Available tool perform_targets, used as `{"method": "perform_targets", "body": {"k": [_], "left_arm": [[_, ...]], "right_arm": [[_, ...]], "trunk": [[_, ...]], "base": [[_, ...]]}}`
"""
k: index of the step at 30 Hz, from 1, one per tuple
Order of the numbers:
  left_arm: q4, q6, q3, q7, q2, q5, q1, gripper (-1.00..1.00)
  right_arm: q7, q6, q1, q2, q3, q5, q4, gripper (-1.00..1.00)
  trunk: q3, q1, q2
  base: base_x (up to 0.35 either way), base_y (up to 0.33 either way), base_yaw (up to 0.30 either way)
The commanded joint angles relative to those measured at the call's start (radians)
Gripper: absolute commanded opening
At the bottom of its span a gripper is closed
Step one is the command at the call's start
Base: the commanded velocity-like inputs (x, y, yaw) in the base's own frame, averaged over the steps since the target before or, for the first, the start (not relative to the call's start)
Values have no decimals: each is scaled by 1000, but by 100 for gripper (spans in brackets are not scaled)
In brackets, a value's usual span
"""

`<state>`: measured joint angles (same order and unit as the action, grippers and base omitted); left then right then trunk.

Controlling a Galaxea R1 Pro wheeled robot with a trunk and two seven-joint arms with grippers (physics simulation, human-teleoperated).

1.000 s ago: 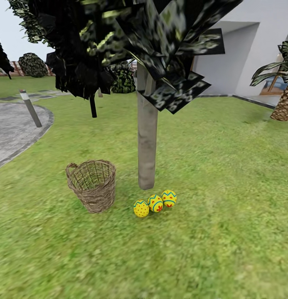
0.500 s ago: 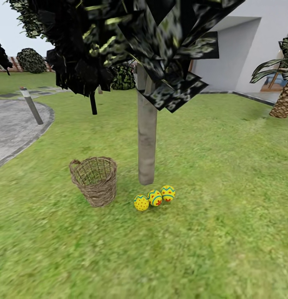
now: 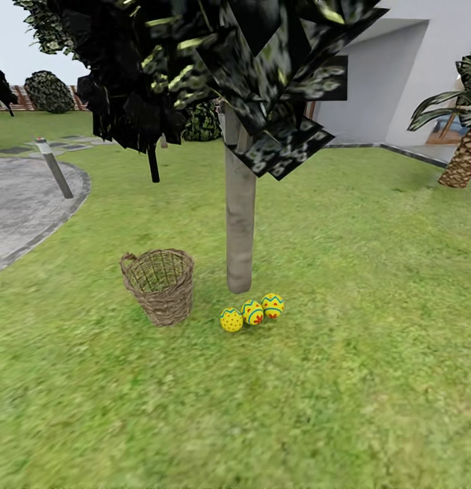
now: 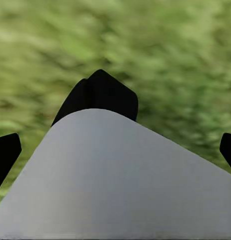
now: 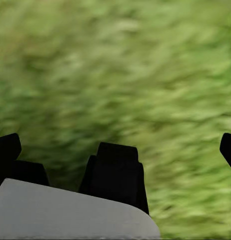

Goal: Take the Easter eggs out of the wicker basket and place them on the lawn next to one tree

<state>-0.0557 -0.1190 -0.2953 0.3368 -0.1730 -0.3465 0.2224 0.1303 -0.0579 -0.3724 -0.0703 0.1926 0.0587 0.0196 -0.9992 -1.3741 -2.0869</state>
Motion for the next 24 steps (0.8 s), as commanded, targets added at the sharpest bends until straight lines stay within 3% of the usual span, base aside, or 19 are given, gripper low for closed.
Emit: {"method": "perform_targets", "body": {"k": [1, 5, 10, 12, 13, 16, 24], "left_arm": [[-1, -10, -3, -9, 0, -8, 0, 100], [-3, -8, -2, -74, 1, -7, 0, 100], [-3, 42, -1, -101, 6, 12, 1, 100], [-3, 53, -2, -103, 15, 50, 1, 100], [-2, 58, -2, -103, 19, 102, 1, 100], [-1, 62, -4, -103, 19, 145, 1, 100], [-1, 74, -7, -103, 14, 153, 1, 100]], "right_arm": [[3, -4, 1, -1, 7, 7, -1, 100], [3, -5, 2, -2, 7, 7, -1, 100], [3, -5, 3, -2, 7, 7, -1, 100], [3, -5, 3, -2, 7, 7, -1, 100], [3, -6, 3, -2, 7, 7, -1, 100], [3, -6, 3, -2, 7, 7, -1, 100], [3, -4, 3, 0, 7, 7, -1, 100]], "trunk": [[1, 4, 7], [7, 19, 35], [14, 39, 70], [17, 46, 84], [19, 50, 91], [20, 58, 105], [16, 58, 105]], "base": [[-5, 0, 0], [-2, 0, 0], [0, 0, 0], [0, 0, 0], [0, 0, 0], [0, 0, 0], [0, 0, 0]]}}
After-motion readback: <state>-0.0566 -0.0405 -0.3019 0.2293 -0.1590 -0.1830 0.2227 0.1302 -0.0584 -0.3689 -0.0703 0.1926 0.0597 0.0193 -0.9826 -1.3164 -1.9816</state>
